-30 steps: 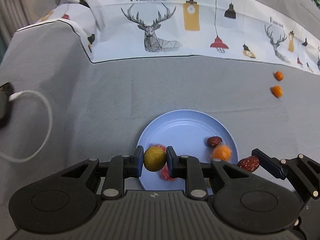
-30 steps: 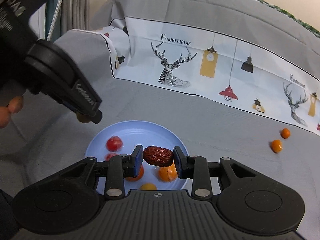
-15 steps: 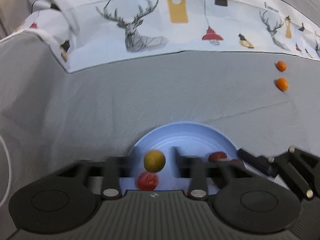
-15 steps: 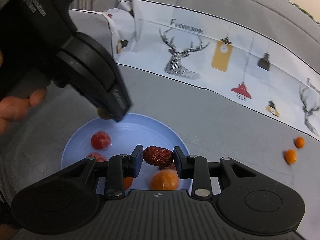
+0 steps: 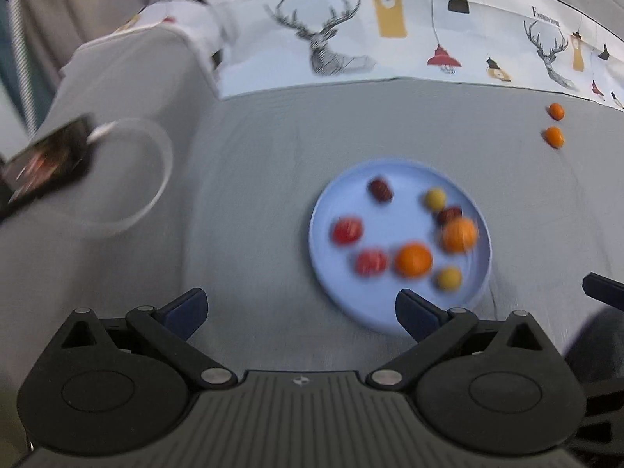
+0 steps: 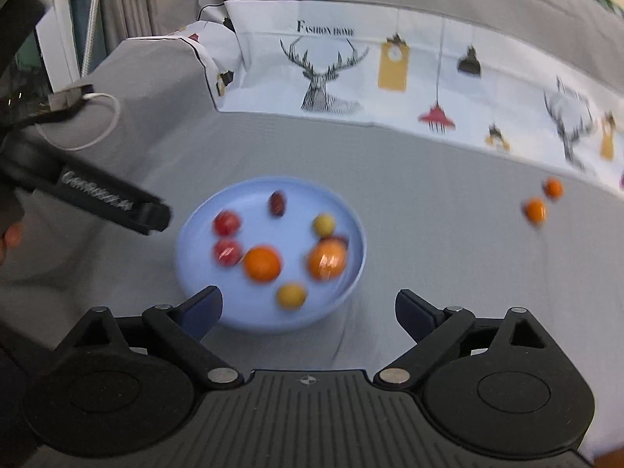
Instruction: Organize fruits
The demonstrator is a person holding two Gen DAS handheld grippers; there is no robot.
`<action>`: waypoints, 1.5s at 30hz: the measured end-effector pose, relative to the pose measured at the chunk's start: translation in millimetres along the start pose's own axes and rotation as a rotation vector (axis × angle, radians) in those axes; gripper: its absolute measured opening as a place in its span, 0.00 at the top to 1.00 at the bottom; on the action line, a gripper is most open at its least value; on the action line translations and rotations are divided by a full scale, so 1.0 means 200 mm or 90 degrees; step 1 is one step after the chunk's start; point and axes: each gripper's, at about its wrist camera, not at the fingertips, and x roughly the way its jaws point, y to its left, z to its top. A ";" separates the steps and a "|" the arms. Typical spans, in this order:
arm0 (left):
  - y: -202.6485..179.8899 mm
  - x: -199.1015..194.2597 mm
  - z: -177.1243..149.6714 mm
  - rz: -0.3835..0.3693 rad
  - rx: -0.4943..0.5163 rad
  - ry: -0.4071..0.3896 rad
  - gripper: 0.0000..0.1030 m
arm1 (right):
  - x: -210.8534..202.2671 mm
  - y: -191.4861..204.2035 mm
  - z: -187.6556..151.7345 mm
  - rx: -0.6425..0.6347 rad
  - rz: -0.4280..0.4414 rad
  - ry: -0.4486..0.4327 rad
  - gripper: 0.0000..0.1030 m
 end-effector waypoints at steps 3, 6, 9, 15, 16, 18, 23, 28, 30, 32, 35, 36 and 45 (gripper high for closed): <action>0.02 -0.13 -0.14 0.004 -0.008 -0.002 0.00 | -0.14 0.03 -0.08 0.034 0.005 0.005 0.06; 0.01 -0.24 -0.23 0.008 -0.004 -0.018 0.00 | -0.28 0.09 -0.14 0.021 0.002 -0.022 0.04; 0.00 -0.32 -0.28 0.010 -0.005 -0.038 0.00 | -0.39 0.14 -0.17 -0.011 -0.005 -0.064 0.03; -0.03 -0.53 -0.34 0.012 -0.014 -0.098 0.00 | -0.60 0.17 -0.22 -0.045 -0.014 -0.129 0.01; -0.03 -0.55 -0.34 0.012 -0.016 -0.104 0.00 | -0.62 0.18 -0.22 -0.046 -0.017 -0.134 0.01; -0.04 -0.60 -0.37 0.010 -0.017 -0.114 0.00 | -0.65 0.18 -0.23 -0.044 -0.017 -0.143 0.01; -0.06 -0.69 -0.43 0.022 -0.007 -0.131 0.00 | -0.74 0.19 -0.26 -0.043 -0.011 -0.171 0.01; -0.06 -0.73 -0.45 0.029 -0.008 -0.137 0.00 | -0.78 0.20 -0.28 -0.050 -0.005 -0.189 0.01; -0.06 -0.74 -0.44 0.029 -0.013 -0.132 0.00 | -0.79 0.20 -0.28 -0.049 -0.005 -0.191 0.01; -0.06 -0.74 -0.44 0.028 -0.017 -0.129 0.00 | -0.80 0.19 -0.28 -0.047 -0.005 -0.194 0.01; -0.06 -0.74 -0.45 0.033 -0.012 -0.126 0.00 | -0.81 0.18 -0.29 -0.042 -0.005 -0.202 0.01; -0.07 -0.74 -0.45 0.035 -0.009 -0.125 0.00 | -0.81 0.18 -0.29 -0.040 -0.004 -0.202 0.01; -0.11 -0.70 -0.45 0.036 0.018 -0.112 0.00 | -0.79 0.17 -0.29 -0.021 -0.002 -0.194 0.01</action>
